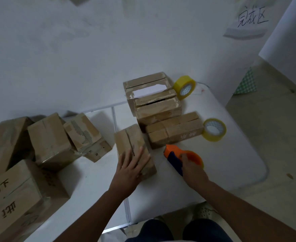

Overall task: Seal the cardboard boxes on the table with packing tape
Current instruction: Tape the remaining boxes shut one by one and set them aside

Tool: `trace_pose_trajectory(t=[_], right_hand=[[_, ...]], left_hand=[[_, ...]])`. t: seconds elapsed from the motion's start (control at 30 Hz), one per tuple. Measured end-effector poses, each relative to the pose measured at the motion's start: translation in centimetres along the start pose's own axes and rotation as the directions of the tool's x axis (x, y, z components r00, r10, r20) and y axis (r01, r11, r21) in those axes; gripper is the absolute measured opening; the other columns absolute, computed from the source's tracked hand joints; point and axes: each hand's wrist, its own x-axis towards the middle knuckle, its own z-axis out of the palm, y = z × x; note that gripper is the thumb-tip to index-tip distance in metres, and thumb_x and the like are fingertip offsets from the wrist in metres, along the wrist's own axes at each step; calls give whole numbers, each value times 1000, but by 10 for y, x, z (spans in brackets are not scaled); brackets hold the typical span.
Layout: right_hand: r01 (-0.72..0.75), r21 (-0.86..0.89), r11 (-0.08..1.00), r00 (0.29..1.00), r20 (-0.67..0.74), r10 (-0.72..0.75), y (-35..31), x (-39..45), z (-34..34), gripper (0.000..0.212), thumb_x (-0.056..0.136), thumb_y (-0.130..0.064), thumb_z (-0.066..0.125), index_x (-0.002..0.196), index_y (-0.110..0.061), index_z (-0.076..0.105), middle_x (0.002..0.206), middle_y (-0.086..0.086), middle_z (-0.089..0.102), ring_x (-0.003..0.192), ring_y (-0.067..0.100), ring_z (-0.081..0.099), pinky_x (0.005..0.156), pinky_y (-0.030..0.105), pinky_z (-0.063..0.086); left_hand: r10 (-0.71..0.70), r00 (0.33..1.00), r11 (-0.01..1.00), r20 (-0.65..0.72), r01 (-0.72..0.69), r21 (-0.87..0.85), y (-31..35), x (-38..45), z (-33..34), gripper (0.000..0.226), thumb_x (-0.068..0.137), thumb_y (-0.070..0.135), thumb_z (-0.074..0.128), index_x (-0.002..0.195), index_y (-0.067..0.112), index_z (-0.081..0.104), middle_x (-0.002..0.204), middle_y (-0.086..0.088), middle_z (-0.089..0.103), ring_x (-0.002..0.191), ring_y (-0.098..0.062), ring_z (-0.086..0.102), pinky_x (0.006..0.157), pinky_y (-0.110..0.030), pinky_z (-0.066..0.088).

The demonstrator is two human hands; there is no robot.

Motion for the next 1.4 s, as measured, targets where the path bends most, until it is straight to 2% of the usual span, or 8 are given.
trace_pose_trajectory(t=[0.17, 0.33, 0.5, 0.73, 0.9, 1.0, 1.13, 1.4], right_hand=[[28, 10, 1000, 997, 70, -29, 4, 4, 16, 57, 94, -7, 46, 146, -16, 27, 129, 13, 51, 108, 27, 55, 84, 39, 50], [207, 5, 978, 948, -247, -199, -23, -6, 14, 36, 91, -10, 56, 127, -8, 50, 124, 8, 51, 104, 28, 56, 79, 33, 47], [380, 337, 861, 906, 53, -420, -87, -28, 36, 31, 95, -1, 47, 108, -15, 71, 116, 0, 67, 106, 11, 59, 92, 21, 46], [52, 673, 737, 979, 113, -171, -105, -7, 55, 17, 90, -9, 64, 105, -5, 71, 105, 1, 66, 89, 1, 56, 70, 7, 43], [-236, 617, 750, 960, 266, 83, -67, 0, 53, 11, 94, -8, 58, 92, -12, 67, 84, 9, 68, 75, 18, 64, 68, 28, 50], [-118, 615, 779, 993, 72, 93, -55, -1, 32, 16, 98, -7, 52, 106, -6, 66, 84, 4, 68, 70, 10, 64, 59, 14, 48], [-166, 380, 910, 949, -191, 253, -29, 6, 21, 31, 90, -26, 66, 113, -7, 55, 106, 9, 59, 88, 19, 55, 72, 27, 44], [-189, 107, 976, 982, -1, 190, -12, 3, 24, 15, 97, -23, 54, 100, -13, 43, 101, 6, 53, 88, 19, 50, 70, 27, 36]], left_hand=[[-143, 988, 982, 52, 148, -118, -17, -23, 4, 103, 87, 50, 67, 157, 35, -7, 164, 5, -19, 151, -32, -15, 117, -56, 0], [-157, 980, 977, 122, 172, -124, -15, -25, 4, 109, 88, 38, 70, 154, 37, -17, 164, 6, -22, 149, -32, -22, 118, -59, 4], [-166, 973, 980, 163, 181, -84, -10, -22, 2, 107, 93, 27, 62, 149, 38, -29, 160, 6, -32, 145, -32, -32, 118, -57, 1], [-172, 966, 982, 195, 185, -48, -10, -24, -3, 111, 91, 22, 65, 151, 35, -27, 160, 6, -32, 146, -33, -30, 119, -58, 8], [-129, 970, 977, 203, 160, -143, -22, -31, -4, 100, 93, 45, 60, 152, 40, -21, 160, 11, -29, 146, -28, -31, 119, -61, 5], [-103, 986, 939, 131, 140, -314, -31, -29, -6, 89, 93, 53, 56, 152, 48, -9, 162, 18, -20, 149, -20, -24, 119, -58, 0], [-157, 987, 917, 31, 158, -366, -26, -24, -7, 82, 93, 47, 60, 154, 44, 5, 163, 18, -11, 152, -15, -13, 119, -49, -4], [-92, 996, 962, -2, 89, -260, -34, -31, 6, 96, 91, 33, 69, 153, 49, -2, 166, 12, -4, 153, -24, -3, 118, -56, 11]])
